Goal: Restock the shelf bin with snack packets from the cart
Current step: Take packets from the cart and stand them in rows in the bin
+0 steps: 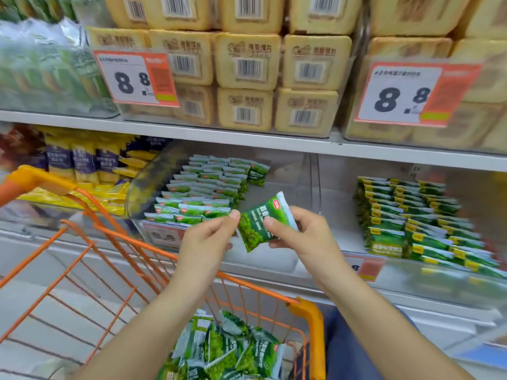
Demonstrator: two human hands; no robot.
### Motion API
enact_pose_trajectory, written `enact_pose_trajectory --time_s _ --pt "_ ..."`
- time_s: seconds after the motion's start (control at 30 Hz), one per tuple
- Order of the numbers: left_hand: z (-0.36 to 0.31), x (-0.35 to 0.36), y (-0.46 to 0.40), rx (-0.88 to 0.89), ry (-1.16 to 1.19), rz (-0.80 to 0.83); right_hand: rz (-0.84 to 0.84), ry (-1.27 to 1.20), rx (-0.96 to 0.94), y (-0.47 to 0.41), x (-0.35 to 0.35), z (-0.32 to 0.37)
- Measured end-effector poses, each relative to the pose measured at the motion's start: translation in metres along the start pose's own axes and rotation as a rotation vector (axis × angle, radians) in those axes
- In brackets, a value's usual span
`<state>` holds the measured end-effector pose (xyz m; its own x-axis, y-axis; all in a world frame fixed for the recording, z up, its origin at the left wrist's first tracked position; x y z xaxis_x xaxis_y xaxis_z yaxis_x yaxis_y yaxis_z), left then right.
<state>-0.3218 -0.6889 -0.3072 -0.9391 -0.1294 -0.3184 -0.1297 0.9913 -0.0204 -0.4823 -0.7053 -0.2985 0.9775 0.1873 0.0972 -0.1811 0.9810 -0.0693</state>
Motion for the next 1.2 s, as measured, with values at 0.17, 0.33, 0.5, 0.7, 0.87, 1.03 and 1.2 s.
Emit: enact_pose_trajectory --time_s 0.17,0.33,0.5,0.7,0.87,1.03,1.2 --pt "0.038 -0.047 -0.046 0.179 -1.037 -0.135 -0.166 0.317 -0.086 -0.048 0.003 0.006" --pt "0.051 -0.058 -0.081 0.186 -1.224 -0.017 -0.424 -0.201 0.437 -0.121 0.001 -0.074" --pt "0.062 -0.058 -0.085 0.163 -1.237 0.012 -0.432 0.024 0.476 -0.181 -0.020 -0.107" --pt "0.058 -0.057 -0.088 0.150 -1.148 -0.035 -0.563 0.453 0.297 -0.215 -0.037 -0.111" --pt "0.059 -0.058 -0.089 0.155 -1.112 -0.055 -0.633 0.598 0.305 -0.218 -0.039 -0.117" --pt "0.056 -0.057 -0.088 0.172 -1.093 -0.077 -0.536 0.715 0.278 -0.229 -0.035 -0.118" --pt "0.055 -0.059 -0.088 0.169 -1.054 -0.093 -0.578 0.720 0.285 -0.227 -0.028 -0.114"
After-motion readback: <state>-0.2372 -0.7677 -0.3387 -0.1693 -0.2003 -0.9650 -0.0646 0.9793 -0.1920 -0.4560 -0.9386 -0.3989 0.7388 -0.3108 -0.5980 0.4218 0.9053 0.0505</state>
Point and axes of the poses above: each hand's wrist, its own y-axis away from the middle knuckle, its own x-axis out of the palm, z = x × y, the point moved 8 cm from there along -y, towards the middle knuckle, and after that the axes turned 6 degrees about -y, right-handed, at the moved point
